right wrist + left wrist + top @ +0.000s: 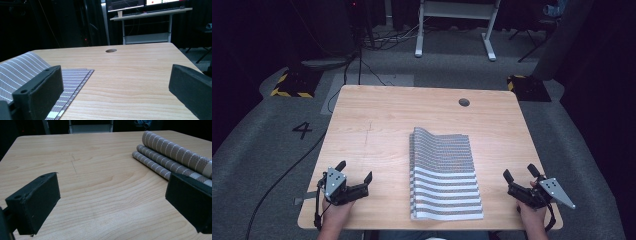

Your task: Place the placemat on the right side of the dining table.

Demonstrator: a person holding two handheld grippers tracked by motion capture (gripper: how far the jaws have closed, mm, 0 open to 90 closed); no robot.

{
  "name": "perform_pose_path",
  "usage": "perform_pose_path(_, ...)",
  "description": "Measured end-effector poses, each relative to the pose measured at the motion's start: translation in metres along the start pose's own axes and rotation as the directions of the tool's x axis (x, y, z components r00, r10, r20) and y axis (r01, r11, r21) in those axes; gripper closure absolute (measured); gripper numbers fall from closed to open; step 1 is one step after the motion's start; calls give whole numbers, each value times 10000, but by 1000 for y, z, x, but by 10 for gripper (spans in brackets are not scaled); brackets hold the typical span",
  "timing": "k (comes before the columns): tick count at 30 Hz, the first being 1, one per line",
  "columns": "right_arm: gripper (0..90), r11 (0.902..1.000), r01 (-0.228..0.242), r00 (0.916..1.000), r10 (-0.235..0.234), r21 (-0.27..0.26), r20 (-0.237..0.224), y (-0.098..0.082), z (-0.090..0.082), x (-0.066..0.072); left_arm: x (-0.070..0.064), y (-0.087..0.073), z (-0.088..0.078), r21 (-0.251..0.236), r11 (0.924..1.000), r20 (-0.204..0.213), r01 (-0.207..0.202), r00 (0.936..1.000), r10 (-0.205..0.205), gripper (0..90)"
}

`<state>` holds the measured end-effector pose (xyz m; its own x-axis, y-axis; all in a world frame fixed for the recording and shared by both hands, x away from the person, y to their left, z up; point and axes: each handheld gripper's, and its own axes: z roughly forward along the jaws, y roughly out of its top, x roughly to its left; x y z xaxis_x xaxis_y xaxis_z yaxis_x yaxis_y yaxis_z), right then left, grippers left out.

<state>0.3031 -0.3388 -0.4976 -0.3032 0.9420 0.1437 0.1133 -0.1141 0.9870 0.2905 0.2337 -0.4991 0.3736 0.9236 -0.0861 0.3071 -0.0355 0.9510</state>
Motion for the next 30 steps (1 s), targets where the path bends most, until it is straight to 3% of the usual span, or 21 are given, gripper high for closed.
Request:
perform_pose_path(3, 0, 9999, -73, 9999, 71, 141, 108, 1, 0, 0, 0, 0, 0, -20, 10000, 8, 12, 10000, -12, 0)
perform_pose_path(4, 0, 9987, -434, 9990, 437, 268, -118, 2, 1, 0, 0, 0, 0, 17, 10000, 27, 11, 10000, -11, 0)
perform_pose_path(7, 0, 9974, -526, 9982, 539, 494, -250, 4, 1, 2, 0, 0, 0, 11, 10000, -21, -2, 10000, 2, 0)
perform_pose_path(9, 0, 9953, -617, 9959, 663, 746, -622, 7, 5, 7, 0, 0, 0, 47, 10000, 8, 28, 10000, -28, 0)
perform_pose_path(11, 0, 9932, -625, 9957, 687, 978, -616, 9, 5, 9, 0, 0, 0, 164, 9999, 11, 29, 10000, -30, 0)
perform_pose_path(12, 0, 9892, -456, 9956, 565, 1394, -750, 13, 9, 19, 0, 0, 1, 58, 10000, -18, 76, 10000, -76, 0)
perform_pose_path(14, 0, 9893, -467, 9943, 594, 1385, -889, 15, 11, 22, 0, 0, 0, 139, 9999, 12, 83, 10000, -83, 0)
perform_pose_path(17, 0, 9859, -32, 9896, 272, 1674, -1413, 23, 20, 38, 0, 0, 0, 82, 10000, -17, 54, 10000, -54, 0)
perform_pose_path(23, 0, 9723, 433, 9706, 135, 2295, -2405, 38, 48, 81, 2, 0, 1, 19, 10000, 1, 95, 10000, -95, 0)
perform_pose_path(27, 0, 9556, 1007, 9496, -93, 2769, -3132, 41, 69, 108, 2, 1, 0, 49, 10000, 93, 78, 9999, -78, 0)
perform_pose_path(28, 0, 9429, 1336, 9325, -153, 3051, -3610, 42, 80, 123, 3, 1, 0, 92, 10000, 49, 21, 10000, -22, 0)
perform_pose_path(29, 0, 9429, 1336, 9325, -153, 3051, -3610, 42, 80, 123, 3, 1, 0, 74, 10000, 95, 42, 9999, -43, 0)
perform_pose_path(30, 0, 9395, 1448, 9271, -191, 3106, -3743, 42, 83, 127, 3, 1, -1, 151, 9999, 85, 48, 10000, -50, 0)
